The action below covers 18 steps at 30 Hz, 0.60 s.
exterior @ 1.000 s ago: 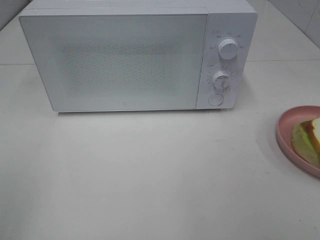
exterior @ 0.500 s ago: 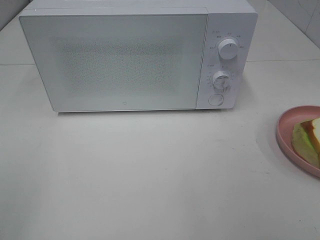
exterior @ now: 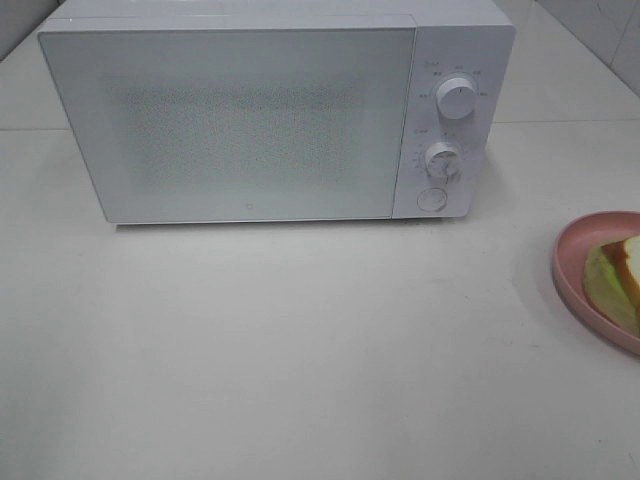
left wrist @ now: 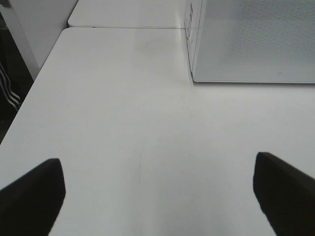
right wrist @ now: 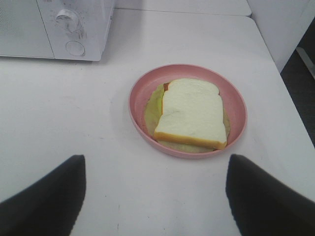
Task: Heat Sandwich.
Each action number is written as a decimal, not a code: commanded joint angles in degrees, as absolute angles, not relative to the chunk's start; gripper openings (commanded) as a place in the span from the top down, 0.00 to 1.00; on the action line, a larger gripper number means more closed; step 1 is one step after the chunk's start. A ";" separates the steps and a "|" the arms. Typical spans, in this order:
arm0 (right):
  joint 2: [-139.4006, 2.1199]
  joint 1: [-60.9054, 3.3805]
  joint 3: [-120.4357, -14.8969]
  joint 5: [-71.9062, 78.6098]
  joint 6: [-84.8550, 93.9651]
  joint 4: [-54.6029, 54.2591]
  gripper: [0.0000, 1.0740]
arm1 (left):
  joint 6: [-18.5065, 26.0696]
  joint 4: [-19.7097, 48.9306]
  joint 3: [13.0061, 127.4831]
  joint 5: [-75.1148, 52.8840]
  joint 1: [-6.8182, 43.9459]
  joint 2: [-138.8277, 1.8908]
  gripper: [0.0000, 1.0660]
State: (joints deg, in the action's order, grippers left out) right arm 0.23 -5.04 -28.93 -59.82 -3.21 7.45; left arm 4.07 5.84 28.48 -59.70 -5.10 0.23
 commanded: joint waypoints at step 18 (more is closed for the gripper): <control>1.72 -4.64 -28.88 -59.47 -2.92 7.45 0.29 | 3.67 6.02 28.36 -59.30 -5.27 1.78 0.08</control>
State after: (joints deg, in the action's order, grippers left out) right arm 0.23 -5.04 -28.93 -59.82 -3.21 7.45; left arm 4.07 5.84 28.48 -59.70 -5.10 0.23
